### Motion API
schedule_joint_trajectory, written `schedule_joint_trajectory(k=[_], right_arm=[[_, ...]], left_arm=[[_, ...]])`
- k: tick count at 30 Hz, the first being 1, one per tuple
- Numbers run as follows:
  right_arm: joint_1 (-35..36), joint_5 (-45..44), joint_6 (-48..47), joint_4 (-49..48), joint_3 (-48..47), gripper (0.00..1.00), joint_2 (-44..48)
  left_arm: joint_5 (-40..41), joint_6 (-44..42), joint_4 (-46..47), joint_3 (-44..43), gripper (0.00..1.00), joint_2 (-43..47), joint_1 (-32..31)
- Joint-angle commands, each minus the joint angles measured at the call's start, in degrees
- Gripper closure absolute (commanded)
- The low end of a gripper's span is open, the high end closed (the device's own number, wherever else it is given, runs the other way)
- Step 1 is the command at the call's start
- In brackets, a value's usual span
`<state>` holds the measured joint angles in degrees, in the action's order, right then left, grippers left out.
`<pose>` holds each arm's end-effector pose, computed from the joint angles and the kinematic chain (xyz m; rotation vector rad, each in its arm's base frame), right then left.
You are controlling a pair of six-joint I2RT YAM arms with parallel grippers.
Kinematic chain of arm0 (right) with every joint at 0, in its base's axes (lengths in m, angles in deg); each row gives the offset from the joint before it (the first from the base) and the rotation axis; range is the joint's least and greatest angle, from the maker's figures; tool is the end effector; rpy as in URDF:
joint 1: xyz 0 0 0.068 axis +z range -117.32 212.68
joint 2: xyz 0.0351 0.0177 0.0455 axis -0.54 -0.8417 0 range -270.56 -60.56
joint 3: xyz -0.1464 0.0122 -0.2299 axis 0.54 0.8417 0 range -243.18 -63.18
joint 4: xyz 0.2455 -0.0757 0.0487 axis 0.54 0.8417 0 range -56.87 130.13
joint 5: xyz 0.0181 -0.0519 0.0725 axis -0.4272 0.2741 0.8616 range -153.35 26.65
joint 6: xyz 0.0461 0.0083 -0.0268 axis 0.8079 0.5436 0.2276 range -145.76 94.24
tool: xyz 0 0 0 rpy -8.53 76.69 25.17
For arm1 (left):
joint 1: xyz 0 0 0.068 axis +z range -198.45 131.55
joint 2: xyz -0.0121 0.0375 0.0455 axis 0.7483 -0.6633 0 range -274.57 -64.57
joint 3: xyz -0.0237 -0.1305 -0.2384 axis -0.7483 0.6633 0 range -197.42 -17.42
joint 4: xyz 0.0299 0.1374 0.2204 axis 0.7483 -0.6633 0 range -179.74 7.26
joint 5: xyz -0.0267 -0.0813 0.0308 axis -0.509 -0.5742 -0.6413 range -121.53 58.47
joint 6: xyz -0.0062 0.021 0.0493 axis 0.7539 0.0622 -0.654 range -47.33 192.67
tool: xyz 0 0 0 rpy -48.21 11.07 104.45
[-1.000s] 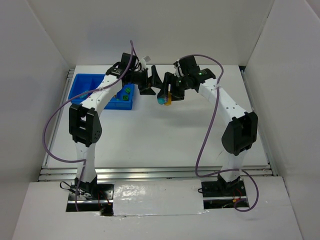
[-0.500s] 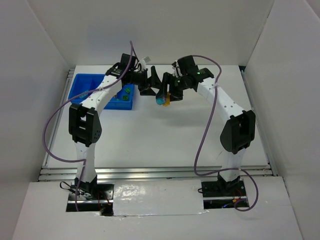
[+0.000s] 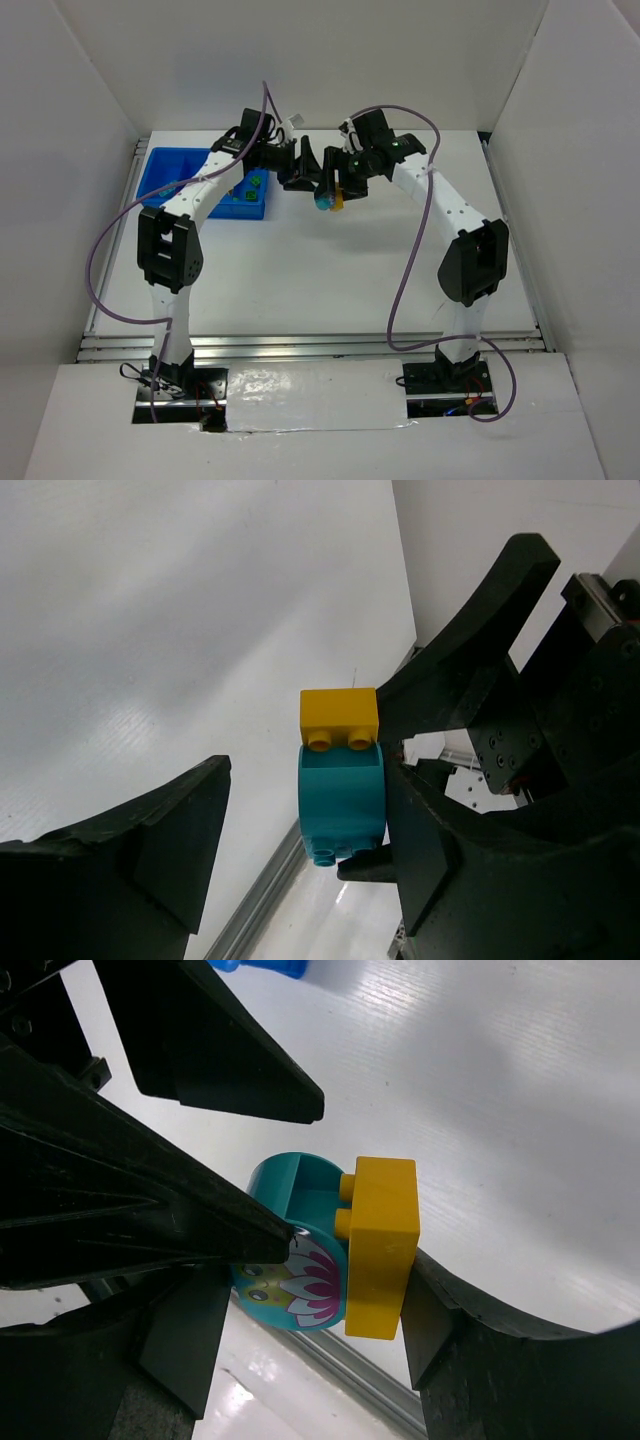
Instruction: Sort the legos into containers by color
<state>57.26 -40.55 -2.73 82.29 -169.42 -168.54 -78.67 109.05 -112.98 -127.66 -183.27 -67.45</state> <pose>0.3723 0.1855 0.3341 -0.2169 2.5456 0.8352 0.4402 -0.1793 0.3069 0.1305 2.3770 -1.4201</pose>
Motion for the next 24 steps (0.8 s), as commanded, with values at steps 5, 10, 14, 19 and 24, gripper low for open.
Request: schedule_joint_trajectory(k=[5, 10, 14, 19, 24], right_arm=[[-0.58, 0.91, -8.25, -3.38, -4.07, 0.91, -0.74], [-0.23, 3.12, -11.33, -4.78, -2.93, 0.88, -0.56], [0.73, -2.39, -12.21, -5.05, -2.31, 0.88, -0.91], [1.0, -6.63, -12.04, -5.13, -2.57, 0.9, -1.18], [1.0, -0.15, -11.95, -8.9, 2.67, 0.02, 2.24]], left_arm=[[-9.28, -8.16, -7.11, -0.59, 0.32, -0.04, -1.91], [-12.27, -7.99, -6.42, -0.68, 0.52, -0.75, -2.44], [-14.04, -6.85, -5.18, -2.26, 0.83, -1.8, -3.58], [-13.77, -7.29, -5.97, -1.21, 1.0, -1.54, -3.85], [-12.19, -8.34, -7.2, -2.61, 1.0, -1.36, -3.76]])
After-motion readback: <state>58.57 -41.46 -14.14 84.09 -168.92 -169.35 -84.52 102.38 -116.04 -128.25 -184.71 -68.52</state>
